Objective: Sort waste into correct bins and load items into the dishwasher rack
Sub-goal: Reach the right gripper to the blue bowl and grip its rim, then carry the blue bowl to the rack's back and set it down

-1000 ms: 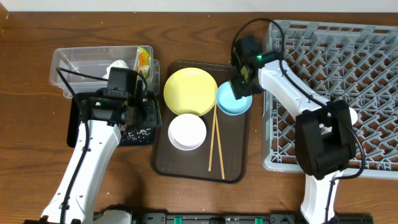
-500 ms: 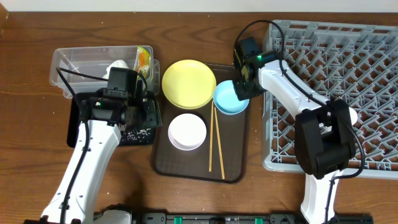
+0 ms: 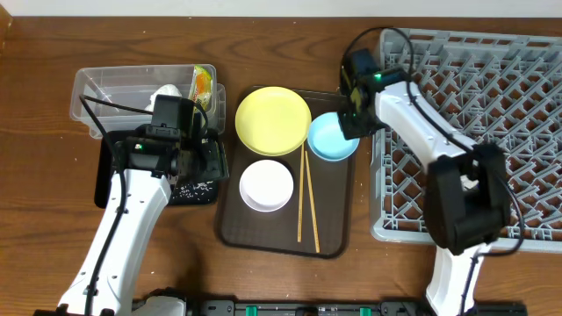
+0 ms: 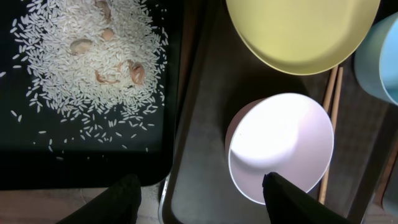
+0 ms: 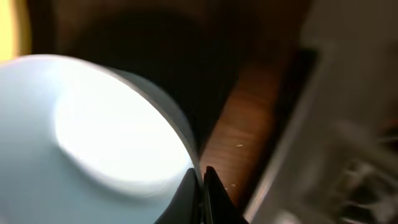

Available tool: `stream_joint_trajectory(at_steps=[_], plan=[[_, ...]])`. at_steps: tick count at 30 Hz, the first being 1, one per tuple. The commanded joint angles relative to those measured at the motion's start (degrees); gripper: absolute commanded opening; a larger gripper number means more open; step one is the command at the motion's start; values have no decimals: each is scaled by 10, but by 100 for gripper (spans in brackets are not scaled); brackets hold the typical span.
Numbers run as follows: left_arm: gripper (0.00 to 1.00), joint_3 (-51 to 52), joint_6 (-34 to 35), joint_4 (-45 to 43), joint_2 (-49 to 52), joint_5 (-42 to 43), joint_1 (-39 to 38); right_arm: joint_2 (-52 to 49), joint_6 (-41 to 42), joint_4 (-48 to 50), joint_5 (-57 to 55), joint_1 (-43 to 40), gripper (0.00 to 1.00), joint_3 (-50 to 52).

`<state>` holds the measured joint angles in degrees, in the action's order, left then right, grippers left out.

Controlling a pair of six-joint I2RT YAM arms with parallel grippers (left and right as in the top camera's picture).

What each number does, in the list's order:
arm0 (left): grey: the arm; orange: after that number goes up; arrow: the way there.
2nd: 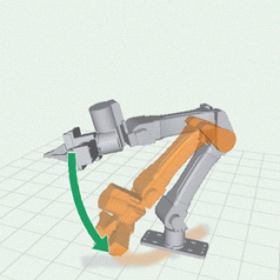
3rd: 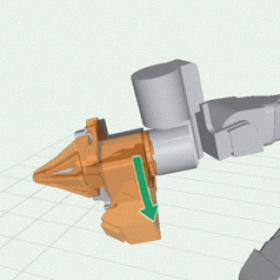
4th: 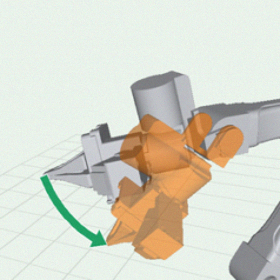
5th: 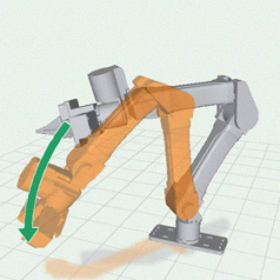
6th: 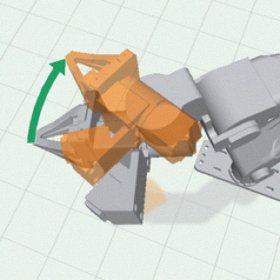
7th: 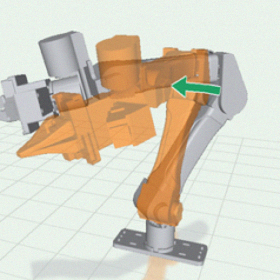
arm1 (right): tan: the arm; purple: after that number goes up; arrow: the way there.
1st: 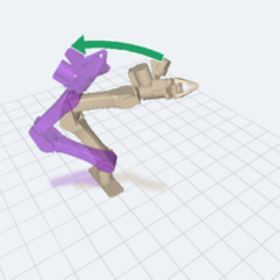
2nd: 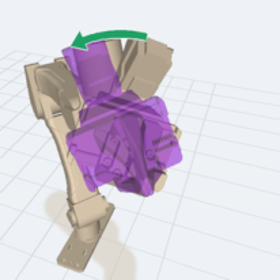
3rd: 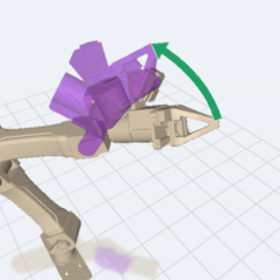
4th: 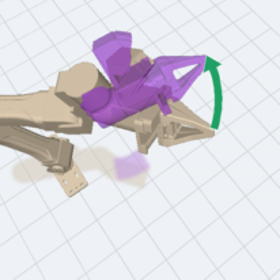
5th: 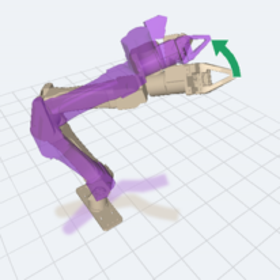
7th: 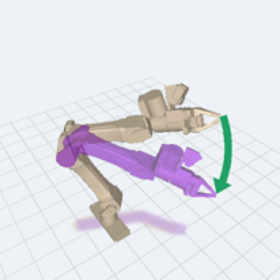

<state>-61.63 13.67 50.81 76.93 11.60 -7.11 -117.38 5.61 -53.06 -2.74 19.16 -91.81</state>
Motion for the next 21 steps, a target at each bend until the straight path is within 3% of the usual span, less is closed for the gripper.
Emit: stream_joint_trajectory(at_steps=[1,6,12,21], plan=[[66,-5,1,2,-1,-7,3,86,1,20,-18,-22,1,-5],[66,-5,1,1,-1,-7,3,153,1,55,-35,-49,1,-5],[66,-5,1,1,-1,-7,3,188,-25,87,-139,-85,1,-5],[66,-5,1,1,-1,-7,3,185,-107,195,-457,-120,1,-4]])
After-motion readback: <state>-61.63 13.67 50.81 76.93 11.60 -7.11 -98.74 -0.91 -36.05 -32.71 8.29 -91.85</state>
